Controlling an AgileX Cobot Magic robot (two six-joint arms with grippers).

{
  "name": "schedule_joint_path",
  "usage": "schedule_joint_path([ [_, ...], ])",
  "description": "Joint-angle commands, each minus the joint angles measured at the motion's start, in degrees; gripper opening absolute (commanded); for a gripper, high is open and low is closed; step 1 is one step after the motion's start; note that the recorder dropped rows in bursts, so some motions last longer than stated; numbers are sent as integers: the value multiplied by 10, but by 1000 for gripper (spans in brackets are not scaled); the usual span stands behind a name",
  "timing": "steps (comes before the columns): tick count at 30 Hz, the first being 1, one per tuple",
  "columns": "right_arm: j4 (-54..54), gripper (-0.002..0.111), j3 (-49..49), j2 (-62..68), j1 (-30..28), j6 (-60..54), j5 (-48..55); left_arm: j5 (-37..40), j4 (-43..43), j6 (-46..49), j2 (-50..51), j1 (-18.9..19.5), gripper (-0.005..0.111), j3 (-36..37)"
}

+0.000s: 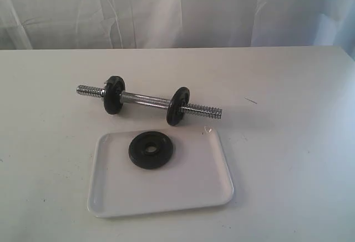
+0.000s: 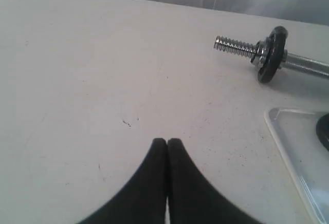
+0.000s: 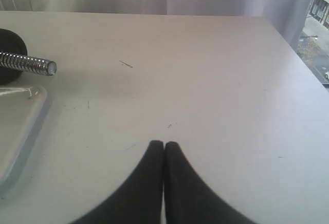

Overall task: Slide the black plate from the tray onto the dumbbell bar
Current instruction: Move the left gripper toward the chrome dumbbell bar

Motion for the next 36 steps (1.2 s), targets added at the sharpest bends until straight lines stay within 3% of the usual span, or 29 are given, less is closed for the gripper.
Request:
schedule_joint_path([
  [1, 2, 0, 3, -2, -2, -1, -7, -28, -11, -27, -3, 1, 0, 3],
  [7, 2, 0, 3, -1, -2, -1, -7, -34, -20, -200, -3, 1, 0, 3],
  [11, 2, 0, 3, -1, -2, -1, -7, 15, -31, -196, -3, 1, 0, -6],
  [14, 2, 0, 3, -1, -2, -1, -7, 54, -31, -141, -3, 1, 0, -62],
  [18, 2, 0, 3, -1, -2, -1, -7, 118, -46, 100, 98, 1, 0, -222],
  [20, 2, 0, 3, -1, -2, -1, -7, 156, -97, 252, 187, 1, 0, -287],
  [23, 2, 0, 3, -1, -2, -1, -7, 217, -273, 578, 338, 1, 0, -388],
  [26, 2, 0, 3, -1, -2, -1, -7, 229, -388, 798, 462, 0, 0, -468],
  [29, 2, 0, 3, -1, -2, -1, -7, 239, -453, 931, 574, -19, 0, -534],
  [31, 2, 0, 3, -1, -2, -1, -7, 235, -458, 1023, 645, -67, 0, -578],
  [36, 2, 0, 3, -1, -2, -1, -7, 196, -454, 1035, 741, -135, 0, -625],
])
